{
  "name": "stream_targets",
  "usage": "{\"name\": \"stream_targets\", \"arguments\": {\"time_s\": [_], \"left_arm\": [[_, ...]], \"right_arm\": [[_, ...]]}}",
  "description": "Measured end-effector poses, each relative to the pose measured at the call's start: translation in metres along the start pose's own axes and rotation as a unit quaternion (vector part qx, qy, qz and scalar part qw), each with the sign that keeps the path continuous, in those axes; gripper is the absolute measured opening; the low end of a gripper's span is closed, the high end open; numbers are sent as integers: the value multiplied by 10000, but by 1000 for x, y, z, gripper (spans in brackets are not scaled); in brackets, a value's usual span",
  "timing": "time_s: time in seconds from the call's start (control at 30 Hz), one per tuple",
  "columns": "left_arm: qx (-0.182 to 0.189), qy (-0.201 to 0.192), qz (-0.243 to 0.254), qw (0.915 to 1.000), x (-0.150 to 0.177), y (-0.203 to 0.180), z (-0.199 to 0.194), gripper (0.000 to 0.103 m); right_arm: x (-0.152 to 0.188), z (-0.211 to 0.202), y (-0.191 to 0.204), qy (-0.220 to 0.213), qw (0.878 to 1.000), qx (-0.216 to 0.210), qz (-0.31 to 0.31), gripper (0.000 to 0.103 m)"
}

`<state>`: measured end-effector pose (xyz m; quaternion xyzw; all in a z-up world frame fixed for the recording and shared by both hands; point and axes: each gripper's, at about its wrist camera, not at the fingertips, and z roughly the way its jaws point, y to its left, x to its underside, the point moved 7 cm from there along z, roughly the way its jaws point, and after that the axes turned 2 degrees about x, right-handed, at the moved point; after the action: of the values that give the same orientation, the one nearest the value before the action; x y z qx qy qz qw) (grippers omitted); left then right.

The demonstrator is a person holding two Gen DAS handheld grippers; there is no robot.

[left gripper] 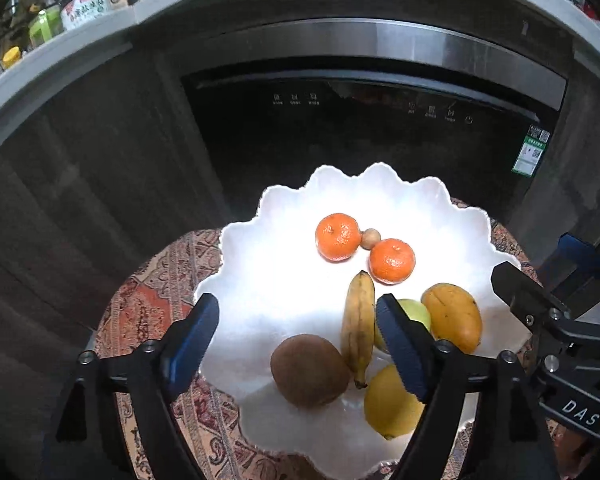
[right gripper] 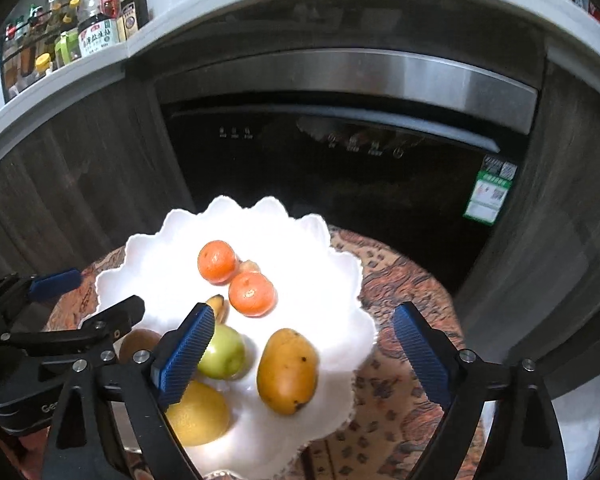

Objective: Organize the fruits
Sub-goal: 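Withdraw both tools from the bowl toward the dark plums on the rug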

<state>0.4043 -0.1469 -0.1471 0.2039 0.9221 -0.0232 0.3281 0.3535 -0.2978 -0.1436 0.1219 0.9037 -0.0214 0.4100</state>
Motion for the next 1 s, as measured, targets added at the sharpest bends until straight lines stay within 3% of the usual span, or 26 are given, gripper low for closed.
{"name": "stream_targets", "arguments": {"time_s": [0.17, 0.57, 1.0], "left_arm": [[-54, -150, -31, 9999, 1, 0, -25, 91], [15, -383, -119, 9992, 17, -3, -76, 91], [-40, -436, -203, 9988, 53, -2, -97, 91]], "right_arm": [[-2, -23, -7, -122, 9999, 85, 57, 92], [5, -78, -6, -353, 9992, 188, -14, 92], [38, -99, -3, -259, 9993, 252, -131, 92]]}}
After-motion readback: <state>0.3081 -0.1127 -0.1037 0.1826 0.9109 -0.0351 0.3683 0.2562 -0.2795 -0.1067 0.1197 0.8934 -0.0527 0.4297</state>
